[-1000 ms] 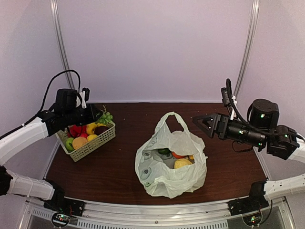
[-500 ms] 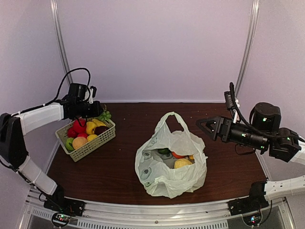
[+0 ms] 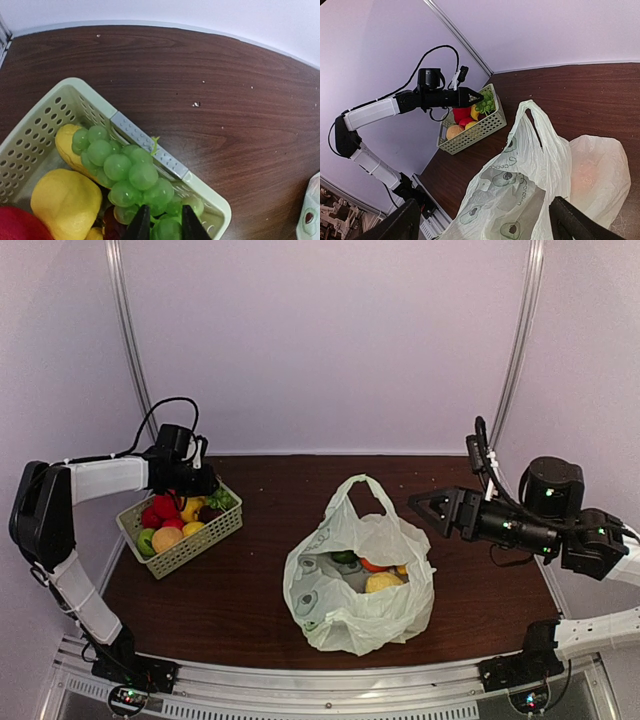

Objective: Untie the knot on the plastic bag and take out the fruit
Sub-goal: Place the fake fruit in the bin.

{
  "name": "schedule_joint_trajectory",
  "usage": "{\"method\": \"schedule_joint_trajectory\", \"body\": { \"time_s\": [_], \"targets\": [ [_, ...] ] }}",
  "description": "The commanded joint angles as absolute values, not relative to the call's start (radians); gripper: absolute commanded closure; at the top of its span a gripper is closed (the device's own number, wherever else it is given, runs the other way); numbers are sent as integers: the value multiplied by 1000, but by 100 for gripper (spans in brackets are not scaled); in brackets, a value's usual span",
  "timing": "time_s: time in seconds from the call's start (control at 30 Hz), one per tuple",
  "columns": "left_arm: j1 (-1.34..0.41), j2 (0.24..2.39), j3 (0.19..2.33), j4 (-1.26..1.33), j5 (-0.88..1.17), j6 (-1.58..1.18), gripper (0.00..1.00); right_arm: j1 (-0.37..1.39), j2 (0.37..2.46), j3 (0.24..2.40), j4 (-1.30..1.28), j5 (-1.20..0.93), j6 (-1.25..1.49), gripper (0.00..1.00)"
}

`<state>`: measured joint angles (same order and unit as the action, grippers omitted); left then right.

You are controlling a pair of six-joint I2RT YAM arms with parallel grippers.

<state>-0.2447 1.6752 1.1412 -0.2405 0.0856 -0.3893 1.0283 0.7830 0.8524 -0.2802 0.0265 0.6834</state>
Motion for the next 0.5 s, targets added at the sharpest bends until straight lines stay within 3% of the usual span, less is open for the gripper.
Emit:
{"method": "schedule_joint_trajectory", "body": {
  "time_s": [0.0, 0.07, 0.2, 0.47],
  "targets": [
    [-239, 1662, 1171, -215, 71, -390, 68, 1032, 772, 831, -290, 22, 687, 10],
    [-239, 1650, 1168, -216, 68, -395, 53, 1032, 772, 829, -291, 21, 685, 10],
    [-239, 1609, 1155, -219, 77, -403, 33, 1032, 780, 833, -299, 14, 672, 10],
    [-240, 1404, 1111, -252, 152, -409, 12, 1033, 802, 864, -422, 79, 629, 10]
  ]
}}
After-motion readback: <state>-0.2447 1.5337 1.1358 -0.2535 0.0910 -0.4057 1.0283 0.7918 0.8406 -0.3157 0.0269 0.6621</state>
